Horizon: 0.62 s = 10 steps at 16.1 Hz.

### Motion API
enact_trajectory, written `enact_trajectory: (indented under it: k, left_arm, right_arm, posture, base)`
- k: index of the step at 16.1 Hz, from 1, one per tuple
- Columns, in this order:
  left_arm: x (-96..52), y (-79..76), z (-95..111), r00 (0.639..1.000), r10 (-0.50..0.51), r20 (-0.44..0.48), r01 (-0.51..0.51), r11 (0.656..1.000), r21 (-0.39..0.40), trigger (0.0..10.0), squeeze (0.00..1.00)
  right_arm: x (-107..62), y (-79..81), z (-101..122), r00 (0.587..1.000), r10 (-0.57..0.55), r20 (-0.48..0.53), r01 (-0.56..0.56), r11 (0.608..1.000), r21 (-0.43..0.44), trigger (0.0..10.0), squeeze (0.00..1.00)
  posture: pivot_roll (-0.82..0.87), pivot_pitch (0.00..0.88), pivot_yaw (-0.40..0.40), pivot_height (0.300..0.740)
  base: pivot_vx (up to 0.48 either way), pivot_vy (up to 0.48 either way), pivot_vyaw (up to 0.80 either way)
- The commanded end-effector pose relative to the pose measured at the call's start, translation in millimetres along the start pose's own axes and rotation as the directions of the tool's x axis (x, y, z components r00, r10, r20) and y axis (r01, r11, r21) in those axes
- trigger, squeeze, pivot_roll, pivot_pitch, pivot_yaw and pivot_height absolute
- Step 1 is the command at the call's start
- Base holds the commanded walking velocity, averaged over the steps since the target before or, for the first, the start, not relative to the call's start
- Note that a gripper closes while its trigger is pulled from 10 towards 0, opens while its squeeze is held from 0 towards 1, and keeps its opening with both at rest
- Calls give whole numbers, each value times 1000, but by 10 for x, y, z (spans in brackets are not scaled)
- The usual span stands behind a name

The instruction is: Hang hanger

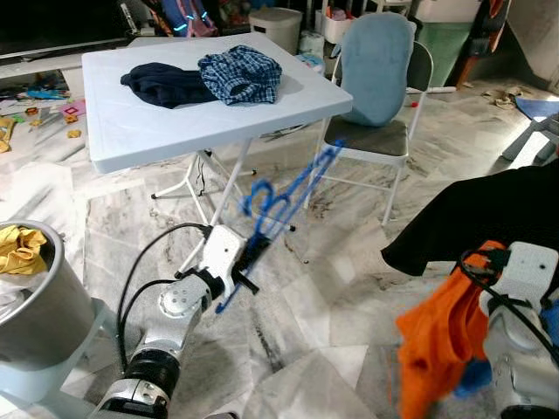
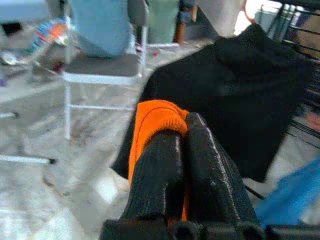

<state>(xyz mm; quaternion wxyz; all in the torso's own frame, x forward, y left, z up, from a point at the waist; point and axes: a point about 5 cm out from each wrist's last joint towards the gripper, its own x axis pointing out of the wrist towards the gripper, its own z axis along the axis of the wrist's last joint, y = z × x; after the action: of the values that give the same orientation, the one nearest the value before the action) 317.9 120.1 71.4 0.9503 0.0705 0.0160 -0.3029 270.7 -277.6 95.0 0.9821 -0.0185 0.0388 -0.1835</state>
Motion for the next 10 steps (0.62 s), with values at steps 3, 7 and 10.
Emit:
enact_trajectory:
  k: [3,7,10]
  left_arm:
    - [-60,89,-69,987,156,-40,-158,987,-29,10000,0]
    - [10,111,32,979,204,-27,-205,977,-65,10000,0]
    - [56,104,130,973,229,-10,-229,971,-75,10000,0]
  right_arm:
    - [-273,401,162,962,241,127,-244,970,3,0,0]
    - [-367,567,364,933,290,211,-303,952,31,3020,0]
    - [-420,694,433,919,309,245,-332,941,58,10000,0]
  posture:
    - [69,0,-42,740]
    - [74,0,-33,740]
    - [88,0,-24,740]
  base:
    - [0,0,0]
    - [0,0,0]
    - [275,0,0]
